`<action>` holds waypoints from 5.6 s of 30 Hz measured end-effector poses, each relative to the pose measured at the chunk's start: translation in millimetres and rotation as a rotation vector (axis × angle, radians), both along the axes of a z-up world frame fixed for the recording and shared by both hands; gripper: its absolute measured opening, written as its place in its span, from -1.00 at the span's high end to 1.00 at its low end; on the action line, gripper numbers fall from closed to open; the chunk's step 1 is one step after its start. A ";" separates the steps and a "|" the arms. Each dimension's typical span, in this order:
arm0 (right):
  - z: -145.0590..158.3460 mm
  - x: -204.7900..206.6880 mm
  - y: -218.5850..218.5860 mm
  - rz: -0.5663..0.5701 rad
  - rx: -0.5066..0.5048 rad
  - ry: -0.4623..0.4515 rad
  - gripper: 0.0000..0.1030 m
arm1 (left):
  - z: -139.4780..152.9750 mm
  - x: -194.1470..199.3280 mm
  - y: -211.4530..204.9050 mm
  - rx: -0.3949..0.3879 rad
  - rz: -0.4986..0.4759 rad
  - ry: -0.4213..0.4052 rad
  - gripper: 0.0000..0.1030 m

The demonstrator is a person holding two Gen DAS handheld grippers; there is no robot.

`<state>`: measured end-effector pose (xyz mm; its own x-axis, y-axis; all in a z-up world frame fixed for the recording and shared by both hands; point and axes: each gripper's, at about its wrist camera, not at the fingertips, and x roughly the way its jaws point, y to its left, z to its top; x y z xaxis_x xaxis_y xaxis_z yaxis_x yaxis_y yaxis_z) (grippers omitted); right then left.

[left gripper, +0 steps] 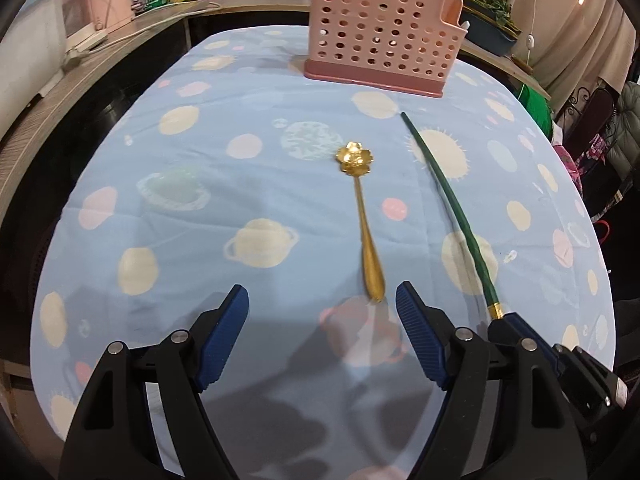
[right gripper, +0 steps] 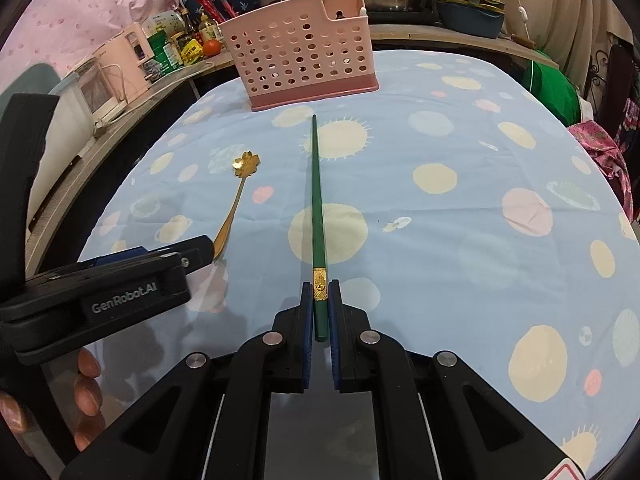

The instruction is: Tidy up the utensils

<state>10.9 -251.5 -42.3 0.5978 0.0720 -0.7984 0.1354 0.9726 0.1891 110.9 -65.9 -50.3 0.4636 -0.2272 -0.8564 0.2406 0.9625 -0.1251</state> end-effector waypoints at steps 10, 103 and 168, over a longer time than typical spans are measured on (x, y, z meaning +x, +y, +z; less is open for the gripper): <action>-2.3 1.9 -0.6 0.009 0.008 0.005 0.86 | -6.3 6.1 -15.8 0.030 -0.034 -0.004 0.29; 220.8 250.4 -81.3 -0.106 0.040 -0.489 0.86 | 177.6 216.8 -40.5 -0.198 -0.001 -0.236 0.99; 126.2 111.2 -20.6 -0.033 -0.097 -0.216 0.06 | 123.9 83.7 -9.8 0.054 0.071 -0.256 -0.15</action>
<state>122.1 -272.0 83.8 0.7565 -0.0214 -0.6536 0.1343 0.9833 0.1232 194.6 -75.7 73.6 0.6801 -0.1436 -0.7190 0.1894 0.9817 -0.0169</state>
